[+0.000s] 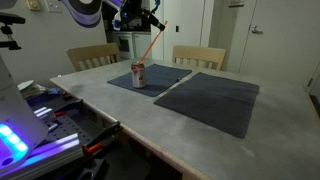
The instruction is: Put the straw in the soda can
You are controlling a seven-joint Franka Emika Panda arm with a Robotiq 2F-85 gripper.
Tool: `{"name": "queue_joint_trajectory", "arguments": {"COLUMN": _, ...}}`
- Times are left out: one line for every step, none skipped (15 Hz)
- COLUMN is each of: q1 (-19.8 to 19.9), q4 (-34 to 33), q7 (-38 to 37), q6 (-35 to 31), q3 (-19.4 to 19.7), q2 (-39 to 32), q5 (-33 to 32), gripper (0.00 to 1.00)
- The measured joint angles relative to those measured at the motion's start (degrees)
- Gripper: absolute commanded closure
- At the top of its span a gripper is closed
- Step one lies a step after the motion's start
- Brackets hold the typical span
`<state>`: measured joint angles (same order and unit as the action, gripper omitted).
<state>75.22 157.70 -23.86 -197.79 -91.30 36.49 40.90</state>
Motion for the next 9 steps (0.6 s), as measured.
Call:
{"name": "queue_joint_trajectory", "arguments": {"q1": 0.3, "q4": 0.0, "q7": -0.6, "q6": 0.0, "q3": -0.6, "q2": 0.2, "q5": -0.2, "gripper": 0.98}}
{"name": "queue_joint_trajectory", "arguments": {"q1": 0.5, "q4": 0.0, "q7": -1.1, "q6": 0.0, "q3": -1.1, "q2": 0.4, "q5": -0.3, "gripper": 0.98}}
{"name": "queue_joint_trajectory", "arguments": {"q1": 0.8, "q4": 0.0, "q7": -1.5, "q6": 0.0, "q3": -1.5, "q2": 0.5, "q5": -0.4, "gripper": 0.98}}
{"name": "queue_joint_trajectory", "arguments": {"q1": 0.9, "q4": 0.1, "q7": -1.9, "q6": 0.0, "q3": -1.9, "q2": 0.7, "q5": -0.5, "gripper": 0.98}}
{"name": "queue_joint_trajectory", "arguments": {"q1": 1.0, "q4": 0.1, "q7": -2.3, "q6": 0.1, "q3": -2.3, "q2": 0.9, "q5": -0.5, "gripper": 0.98}}
{"name": "queue_joint_trajectory", "arguments": {"q1": 1.1, "q4": 0.2, "q7": -2.6, "q6": 0.1, "q3": -2.7, "q2": 1.1, "q5": -0.6, "gripper": 0.98}}
{"name": "queue_joint_trajectory", "arguments": {"q1": 1.2, "q4": 0.3, "q7": -2.8, "q6": 0.1, "q3": -3.1, "q2": 1.3, "q5": -0.6, "gripper": 0.98}}
{"name": "queue_joint_trajectory", "arguments": {"q1": 1.2, "q4": 0.4, "q7": -3.0, "q6": 0.2, "q3": -3.4, "q2": 1.4, "q5": -0.6, "gripper": 0.98}}
{"name": "queue_joint_trajectory", "arguments": {"q1": 1.2, "q4": 0.6, "q7": -3.2, "q6": 0.3, "q3": -3.8, "q2": 1.5, "q5": -0.6, "gripper": 0.98}}
